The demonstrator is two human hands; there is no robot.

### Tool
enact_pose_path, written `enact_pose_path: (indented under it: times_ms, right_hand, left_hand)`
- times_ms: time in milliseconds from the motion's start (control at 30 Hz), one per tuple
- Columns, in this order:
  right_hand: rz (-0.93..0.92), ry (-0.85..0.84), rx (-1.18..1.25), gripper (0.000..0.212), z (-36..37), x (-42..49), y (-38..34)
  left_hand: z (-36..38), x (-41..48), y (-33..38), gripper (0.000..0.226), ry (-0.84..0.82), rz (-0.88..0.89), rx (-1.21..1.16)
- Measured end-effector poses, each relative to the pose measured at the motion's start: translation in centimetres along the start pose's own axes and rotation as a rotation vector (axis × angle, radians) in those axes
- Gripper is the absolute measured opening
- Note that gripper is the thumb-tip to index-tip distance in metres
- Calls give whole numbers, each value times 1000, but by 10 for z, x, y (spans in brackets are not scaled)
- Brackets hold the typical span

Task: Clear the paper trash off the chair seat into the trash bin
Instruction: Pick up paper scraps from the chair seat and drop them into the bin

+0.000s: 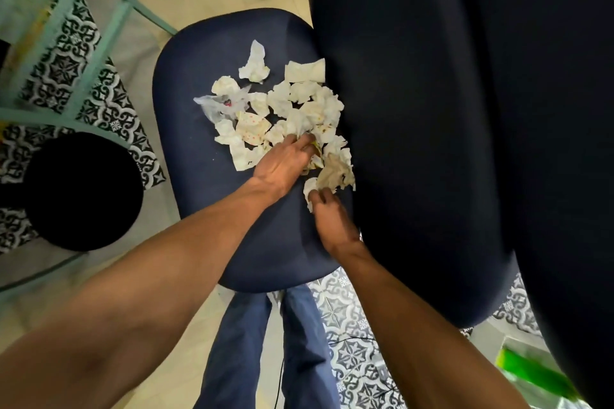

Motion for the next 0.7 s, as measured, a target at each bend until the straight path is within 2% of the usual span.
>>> enact_pose_path:
  times_ms: [133,233,333,433,567,700]
  right_hand:
    - [-14,-71,-33,34,14,-6,11]
    - [7,6,113,38,10,-17,18]
    - [126,91,266,19,-16,-35,24]
    - [179,178,345,8,-39,-52,18]
    - [75,292,526,30,-61,-74,1]
    - [20,342,664,19,-93,-105,-31]
  left_hand:
    - [-5,7,-4,49,11,3,-32]
    - [-6,2,-5,43,43,-15,-79]
    - [-17,-16,-13,24,113,-88,-186]
    - [-28,-46,-17,25,179,-165,-337]
    - [-51,-102,-26,30,287,-322,-492]
    - [-74,-166,-41,29,417,-469,-647]
Point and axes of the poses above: each hand's wrist, its own x-axis towards the middle knuckle, its own z-axis out of the palm, y = z × x, the point moved 10 cm from there along x, towards the middle knuckle
